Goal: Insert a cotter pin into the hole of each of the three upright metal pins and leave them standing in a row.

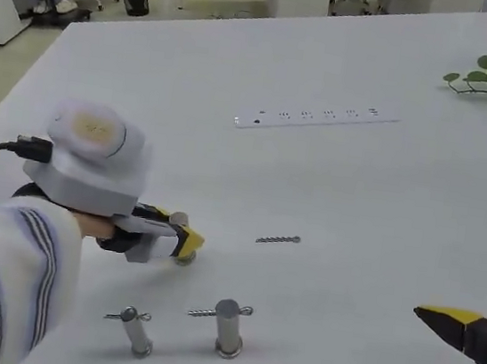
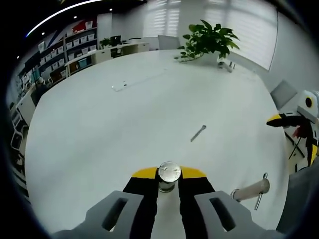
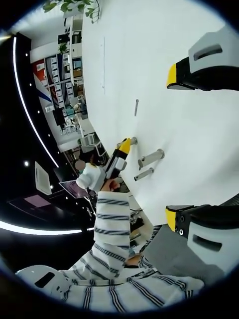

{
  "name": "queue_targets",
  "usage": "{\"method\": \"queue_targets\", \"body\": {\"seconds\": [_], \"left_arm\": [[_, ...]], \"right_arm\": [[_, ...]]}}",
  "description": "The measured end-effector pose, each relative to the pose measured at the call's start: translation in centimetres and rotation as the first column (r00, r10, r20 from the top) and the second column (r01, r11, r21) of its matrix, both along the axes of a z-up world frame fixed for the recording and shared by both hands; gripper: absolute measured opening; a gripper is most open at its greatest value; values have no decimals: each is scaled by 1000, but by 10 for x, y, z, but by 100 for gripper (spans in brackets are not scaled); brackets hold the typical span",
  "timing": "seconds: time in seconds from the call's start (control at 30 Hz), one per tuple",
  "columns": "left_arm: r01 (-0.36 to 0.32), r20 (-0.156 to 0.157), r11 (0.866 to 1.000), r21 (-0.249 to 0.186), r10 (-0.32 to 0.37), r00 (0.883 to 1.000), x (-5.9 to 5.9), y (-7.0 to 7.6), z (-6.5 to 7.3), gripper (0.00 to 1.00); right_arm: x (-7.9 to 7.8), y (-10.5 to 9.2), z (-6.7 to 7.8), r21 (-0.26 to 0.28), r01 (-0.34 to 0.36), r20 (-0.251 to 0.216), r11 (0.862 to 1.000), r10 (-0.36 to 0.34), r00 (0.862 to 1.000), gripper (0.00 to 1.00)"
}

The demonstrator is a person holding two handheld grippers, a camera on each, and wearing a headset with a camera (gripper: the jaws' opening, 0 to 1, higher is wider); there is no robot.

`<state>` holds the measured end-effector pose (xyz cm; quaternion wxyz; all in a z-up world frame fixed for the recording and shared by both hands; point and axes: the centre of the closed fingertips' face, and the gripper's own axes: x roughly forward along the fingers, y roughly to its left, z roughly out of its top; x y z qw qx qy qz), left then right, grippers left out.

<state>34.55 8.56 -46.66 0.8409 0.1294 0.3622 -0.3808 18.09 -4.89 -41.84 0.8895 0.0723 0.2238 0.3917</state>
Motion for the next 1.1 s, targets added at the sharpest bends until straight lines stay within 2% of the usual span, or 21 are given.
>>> {"method": "queue_targets", "body": {"seconds": [0.07, 0.17, 0.27, 0.43, 0.5, 0.6, 0.73, 0.9, 1.1], "left_arm": [[19, 39, 999, 39, -20, 999, 1, 1, 0, 11], [-2, 42, 999, 32, 1, 999, 0, -1, 0, 10], [-6, 60, 999, 44, 3, 998, -1, 0, 1, 10], [-15, 70, 998, 53, 11, 998, 0, 3, 5, 10], [-27, 85, 998, 49, 22, 996, 1, 5, 11, 10], [-46, 87, 999, 25, 44, 995, 1, 7, 21, 10], [-43, 115, 999, 15, 41, 992, -2, 10, 39, 10], [-29, 139, 1000, 2, 29, 990, -11, 14, 59, 10], [-15, 160, 999, -34, 20, 987, -24, 14, 82, 10]], "right_arm": [[-1, 1, -1, -6, -9, 1, 1000, 9, 1000, 95], [-1, 2, -2, -13, -18, 0, 1000, 18, 1000, 95], [-1, 4, -2, -13, -24, -1, 1000, 24, 1000, 95], [0, 6, 0, -7, -30, 0, 1000, 30, 1000, 94], [0, 8, 2, -4, -36, 3, 999, 36, 999, 94], [0, 10, 3, -4, -43, 7, 999, 43, 999, 94], [0, 12, 5, -5, -55, 10, 998, 55, 998, 93], [0, 15, 10, 23, -55, 18, 998, 55, 998, 93], [-2, 17, 13, 18, -67, 27, 998, 66, 997, 93]]}}
